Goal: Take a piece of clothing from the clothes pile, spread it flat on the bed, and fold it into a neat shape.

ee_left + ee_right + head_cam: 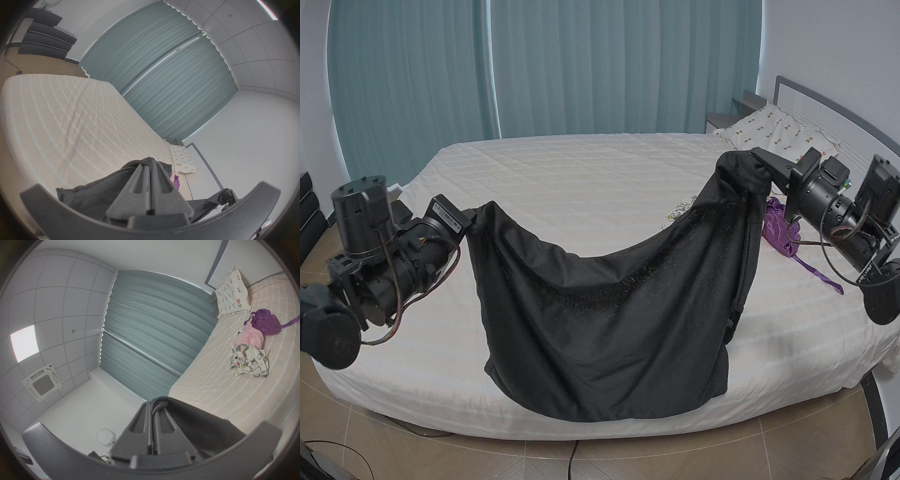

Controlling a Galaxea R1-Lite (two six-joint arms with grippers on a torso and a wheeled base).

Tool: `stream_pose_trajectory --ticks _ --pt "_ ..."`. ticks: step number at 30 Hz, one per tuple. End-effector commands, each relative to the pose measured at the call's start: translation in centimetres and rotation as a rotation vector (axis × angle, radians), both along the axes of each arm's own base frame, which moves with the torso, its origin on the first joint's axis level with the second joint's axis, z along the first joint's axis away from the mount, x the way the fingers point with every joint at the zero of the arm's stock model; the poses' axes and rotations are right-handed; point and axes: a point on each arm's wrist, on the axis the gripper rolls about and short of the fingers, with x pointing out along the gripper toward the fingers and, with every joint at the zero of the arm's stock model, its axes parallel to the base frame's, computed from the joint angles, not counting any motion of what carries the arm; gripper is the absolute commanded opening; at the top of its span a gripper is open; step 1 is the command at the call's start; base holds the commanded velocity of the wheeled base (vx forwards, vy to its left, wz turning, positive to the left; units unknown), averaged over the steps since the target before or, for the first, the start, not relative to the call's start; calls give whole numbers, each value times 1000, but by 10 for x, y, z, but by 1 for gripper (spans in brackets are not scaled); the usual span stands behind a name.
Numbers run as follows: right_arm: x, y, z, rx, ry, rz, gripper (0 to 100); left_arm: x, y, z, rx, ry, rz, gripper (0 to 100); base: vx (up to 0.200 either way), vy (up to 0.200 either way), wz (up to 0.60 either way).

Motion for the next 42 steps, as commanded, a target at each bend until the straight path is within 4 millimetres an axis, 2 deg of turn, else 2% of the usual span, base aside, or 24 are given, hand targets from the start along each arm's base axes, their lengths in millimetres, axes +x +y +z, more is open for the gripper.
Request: stream_pose_trajectory --ticks 1,6,13,19,29,30,31,32,35,36,37,39,42 --pt "39 -1 -30 -19 69 -32 0 38 -5 -23 17 68 19 0 200 0 0" --pt "56 1 -43 -33 88 -40 0 68 -5 -28 14 69 34 0 200 0 0" --pt "70 4 -59 -50 119 -42 0 90 -8 -49 31 113 45 0 200 0 0" --pt "81 7 -73 -59 149 -45 0 109 -2 -68 42 155 79 0 200 0 0" --pt "109 17 -102 -61 189 -86 0 139 5 -109 63 230 120 0 0 0 0" --pt "111 18 -105 -63 195 -88 100 142 5 -111 61 230 122 0 0 0 0" --pt "114 19 -107 -63 196 -88 100 144 6 -111 59 228 124 0 0 0 0" --pt "117 19 -110 -64 205 -91 100 146 7 -111 58 226 128 100 0 0 0" --pt "126 21 -121 -67 218 -98 100 150 9 -115 59 228 136 100 0 0 0" --pt "133 23 -132 -70 232 -123 100 155 9 -119 62 226 143 100 0 0 0" --pt "133 23 -132 -70 232 -123 100 155 9 -119 62 226 143 100 0 0 0" --pt "145 24 -142 -72 237 -187 100 161 11 -131 69 212 175 100 0 0 0" --pt "156 22 -152 -85 274 -266 100 165 16 -136 83 187 210 100 0 0 0"
